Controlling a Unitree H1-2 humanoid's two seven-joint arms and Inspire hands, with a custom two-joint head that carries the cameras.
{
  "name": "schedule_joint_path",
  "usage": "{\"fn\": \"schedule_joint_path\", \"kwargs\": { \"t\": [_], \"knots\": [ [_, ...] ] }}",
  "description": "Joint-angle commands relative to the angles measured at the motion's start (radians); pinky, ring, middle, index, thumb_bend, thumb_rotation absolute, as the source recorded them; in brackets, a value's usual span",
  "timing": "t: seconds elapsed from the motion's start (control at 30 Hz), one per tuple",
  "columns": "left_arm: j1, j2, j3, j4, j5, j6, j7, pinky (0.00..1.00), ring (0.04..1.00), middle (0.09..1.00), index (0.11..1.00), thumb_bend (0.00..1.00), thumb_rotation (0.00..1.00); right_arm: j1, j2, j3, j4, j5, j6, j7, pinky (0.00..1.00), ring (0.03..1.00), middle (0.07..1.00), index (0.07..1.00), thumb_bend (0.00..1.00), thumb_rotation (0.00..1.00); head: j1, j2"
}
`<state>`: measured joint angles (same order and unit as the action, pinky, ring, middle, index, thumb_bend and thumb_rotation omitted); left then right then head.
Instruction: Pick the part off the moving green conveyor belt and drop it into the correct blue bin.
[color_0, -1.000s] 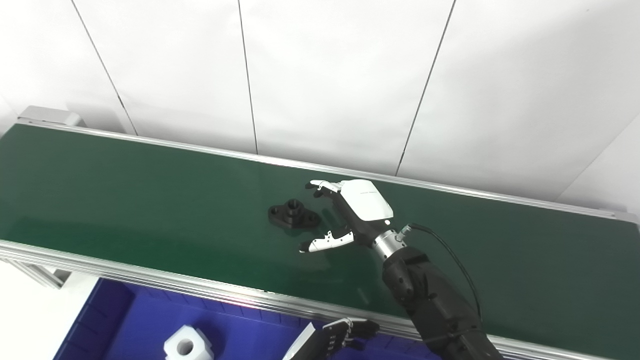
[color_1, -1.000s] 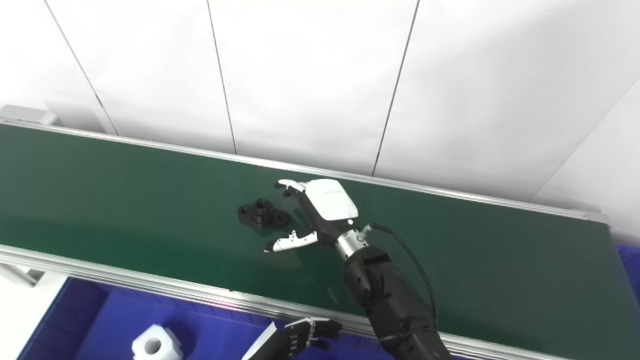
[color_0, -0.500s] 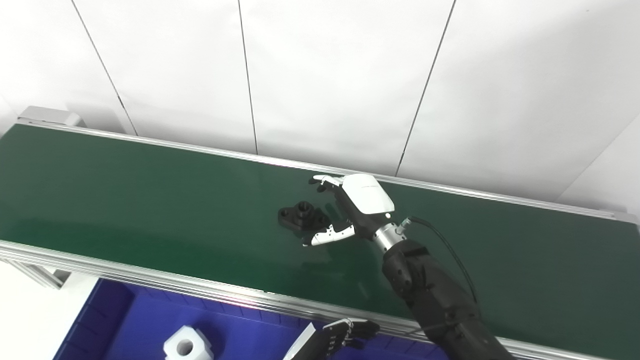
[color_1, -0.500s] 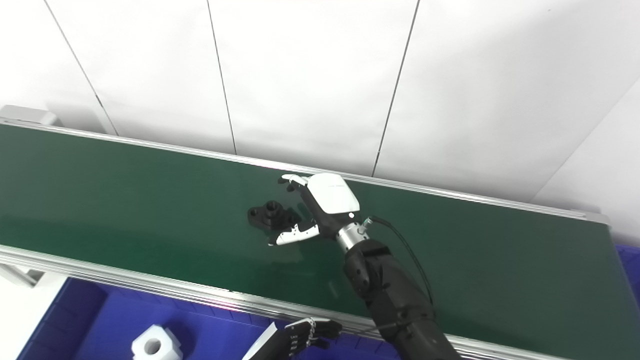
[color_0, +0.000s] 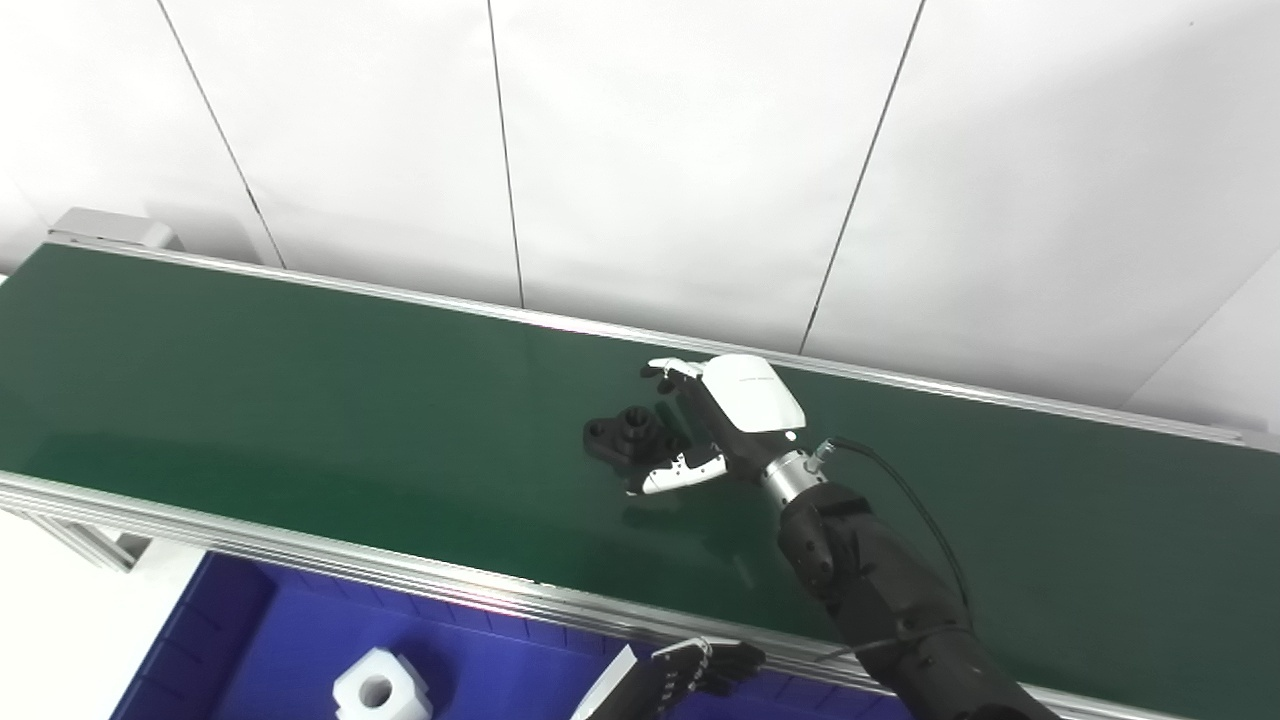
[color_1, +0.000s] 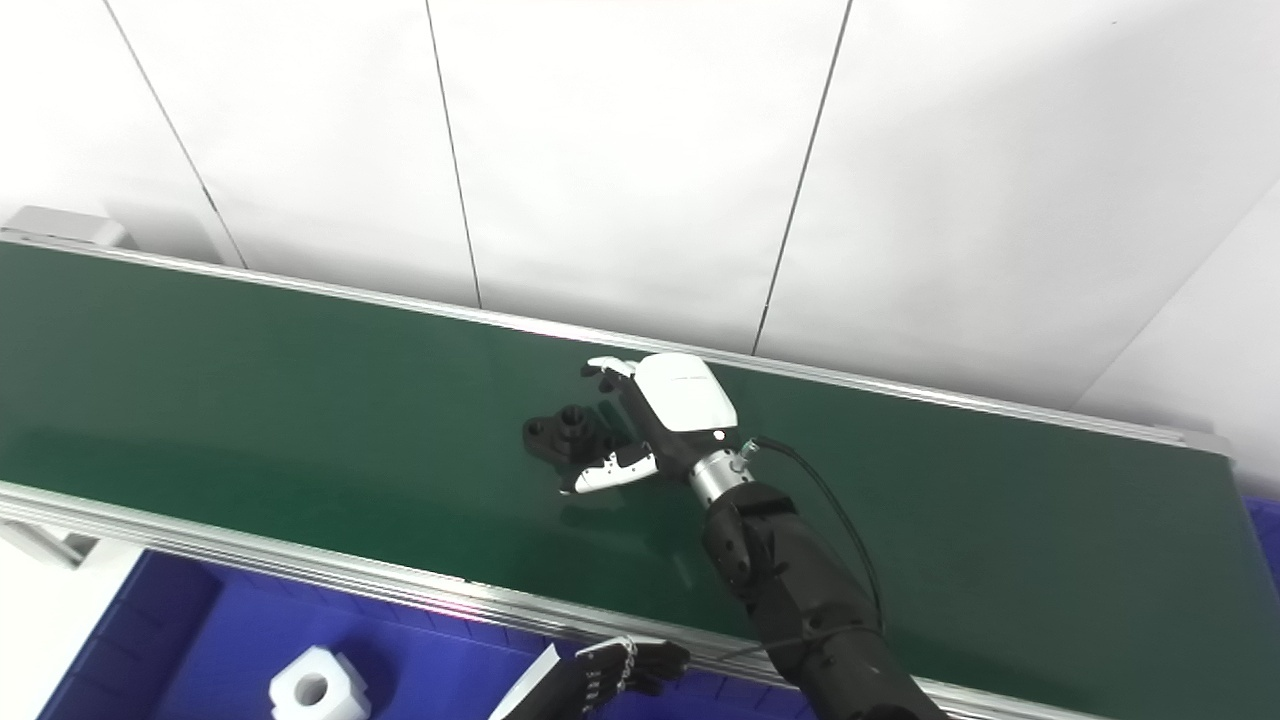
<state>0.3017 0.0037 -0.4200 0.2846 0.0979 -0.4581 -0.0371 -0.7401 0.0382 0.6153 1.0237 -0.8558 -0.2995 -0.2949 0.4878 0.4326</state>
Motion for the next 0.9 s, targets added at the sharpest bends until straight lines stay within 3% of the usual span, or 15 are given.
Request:
{"fn": "schedule_joint_path", "kwargs": {
  "t": [0.0,0.13,0.27,0.33,0.5,0.53,0.6,0.87],
  "knots": [
    [0.052,-0.024,-0.026,-0.016,-0.001,-0.012,0.002,0.78,0.808,0.799,0.755,0.82,0.71,-0.052,0.013,0.010,0.008,-0.004,0.011,-0.027,0.78,0.698,0.693,0.775,0.80,0.46,-0.001,0.001],
    [0.054,-0.024,-0.026,-0.018,-0.006,-0.011,0.000,0.78,0.808,0.799,0.755,0.82,0.71,-0.055,0.013,0.028,0.039,-0.006,0.027,-0.030,0.76,0.676,0.660,0.752,0.77,0.36,0.000,0.004],
    [0.057,-0.028,-0.023,-0.019,-0.007,-0.011,-0.002,0.78,0.808,0.799,0.752,0.83,0.71,-0.056,0.016,0.039,0.067,-0.002,0.041,-0.041,0.73,0.623,0.559,0.702,0.74,0.21,0.000,0.004],
    [0.059,-0.030,-0.021,-0.022,-0.006,-0.012,-0.001,0.78,0.810,0.798,0.750,0.84,0.71,-0.053,0.016,0.042,0.068,0.003,0.051,-0.038,0.72,0.587,0.499,0.684,0.60,0.05,0.001,0.009],
    [0.065,-0.034,-0.017,-0.027,-0.014,-0.011,-0.006,0.78,0.811,0.797,0.751,0.84,0.70,-0.041,0.011,0.045,0.051,0.013,0.058,-0.040,0.72,0.538,0.478,0.650,0.56,0.00,0.001,0.009],
    [0.066,-0.035,-0.016,-0.027,-0.016,-0.011,-0.009,0.79,0.812,0.796,0.750,0.85,0.70,-0.040,0.010,0.046,0.050,0.013,0.059,-0.042,0.71,0.522,0.478,0.557,0.54,0.00,0.001,0.009],
    [0.067,-0.035,-0.016,-0.030,-0.012,-0.011,-0.007,0.79,0.812,0.794,0.749,0.85,0.71,-0.038,0.008,0.046,0.042,0.015,0.067,-0.035,0.70,0.516,0.479,0.504,0.53,0.00,0.000,0.012],
    [0.068,-0.033,-0.016,-0.032,0.005,-0.012,-0.002,0.79,0.810,0.795,0.753,0.85,0.72,-0.017,-0.001,0.040,-0.014,0.037,0.091,0.014,0.69,0.518,0.480,0.493,0.53,0.00,0.000,0.012]
  ]
}}
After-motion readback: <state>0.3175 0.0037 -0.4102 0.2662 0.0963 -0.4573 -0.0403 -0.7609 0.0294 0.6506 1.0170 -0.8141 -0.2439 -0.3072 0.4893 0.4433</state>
